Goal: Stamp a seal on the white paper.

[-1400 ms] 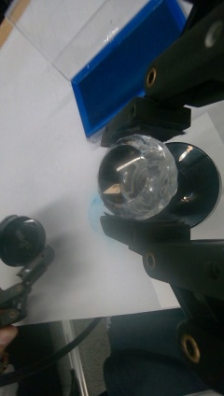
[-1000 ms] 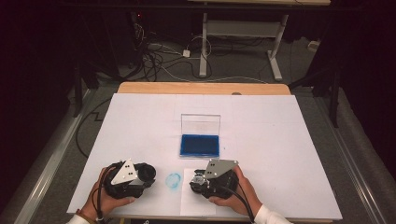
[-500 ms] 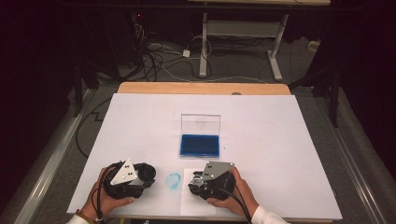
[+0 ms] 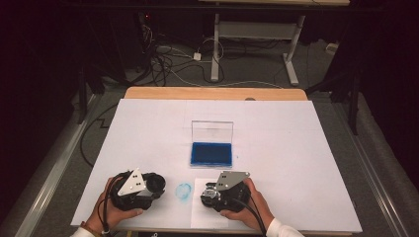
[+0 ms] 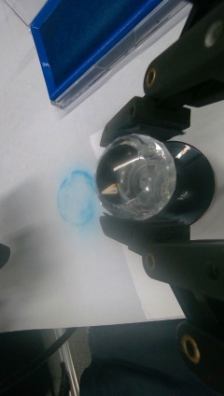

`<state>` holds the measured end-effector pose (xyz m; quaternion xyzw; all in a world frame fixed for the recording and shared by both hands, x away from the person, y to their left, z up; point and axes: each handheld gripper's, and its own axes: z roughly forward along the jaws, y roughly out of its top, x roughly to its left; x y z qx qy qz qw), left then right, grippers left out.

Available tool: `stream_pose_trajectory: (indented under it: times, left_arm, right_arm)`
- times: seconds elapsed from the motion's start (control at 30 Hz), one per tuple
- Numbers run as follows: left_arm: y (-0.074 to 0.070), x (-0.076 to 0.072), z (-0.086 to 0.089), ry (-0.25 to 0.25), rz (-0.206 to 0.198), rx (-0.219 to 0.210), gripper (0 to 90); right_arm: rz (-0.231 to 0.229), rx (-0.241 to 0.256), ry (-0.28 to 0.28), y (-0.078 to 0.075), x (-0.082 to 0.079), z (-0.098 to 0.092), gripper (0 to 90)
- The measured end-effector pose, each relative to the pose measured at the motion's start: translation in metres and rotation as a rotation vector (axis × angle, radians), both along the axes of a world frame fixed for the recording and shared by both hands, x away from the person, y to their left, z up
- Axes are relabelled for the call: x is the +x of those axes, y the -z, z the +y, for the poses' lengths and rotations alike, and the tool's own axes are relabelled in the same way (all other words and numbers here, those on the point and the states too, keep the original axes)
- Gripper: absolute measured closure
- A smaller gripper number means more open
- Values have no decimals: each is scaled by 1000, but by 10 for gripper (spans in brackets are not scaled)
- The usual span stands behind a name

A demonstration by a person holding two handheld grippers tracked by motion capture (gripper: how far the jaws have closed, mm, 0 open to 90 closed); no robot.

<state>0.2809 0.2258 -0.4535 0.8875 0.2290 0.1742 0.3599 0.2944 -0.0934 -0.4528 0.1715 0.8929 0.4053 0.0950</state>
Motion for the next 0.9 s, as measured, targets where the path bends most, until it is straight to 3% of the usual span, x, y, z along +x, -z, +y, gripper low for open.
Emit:
stream_pose_trajectory:
  times: [0.9]
  left_arm:
    - [0, 0, 0, 1, 2, 0, 366]
  right_arm:
    - [7, 0, 12, 1, -2, 0, 568]
